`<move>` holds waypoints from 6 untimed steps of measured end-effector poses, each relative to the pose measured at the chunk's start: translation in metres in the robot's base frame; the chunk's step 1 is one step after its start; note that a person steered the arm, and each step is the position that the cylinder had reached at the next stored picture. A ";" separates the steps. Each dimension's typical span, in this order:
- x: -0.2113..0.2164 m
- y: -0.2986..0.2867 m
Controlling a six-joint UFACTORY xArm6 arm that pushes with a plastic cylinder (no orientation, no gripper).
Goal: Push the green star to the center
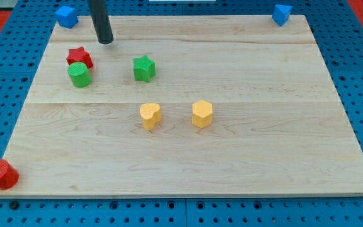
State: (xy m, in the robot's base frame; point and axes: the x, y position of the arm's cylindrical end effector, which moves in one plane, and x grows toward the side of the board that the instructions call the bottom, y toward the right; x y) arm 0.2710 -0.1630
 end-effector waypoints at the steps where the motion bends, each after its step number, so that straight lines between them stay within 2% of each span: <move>1: 0.009 0.033; 2: 0.039 0.061; 3: 0.065 0.037; 4: 0.094 0.045; 5: 0.103 0.112; 6: 0.103 0.135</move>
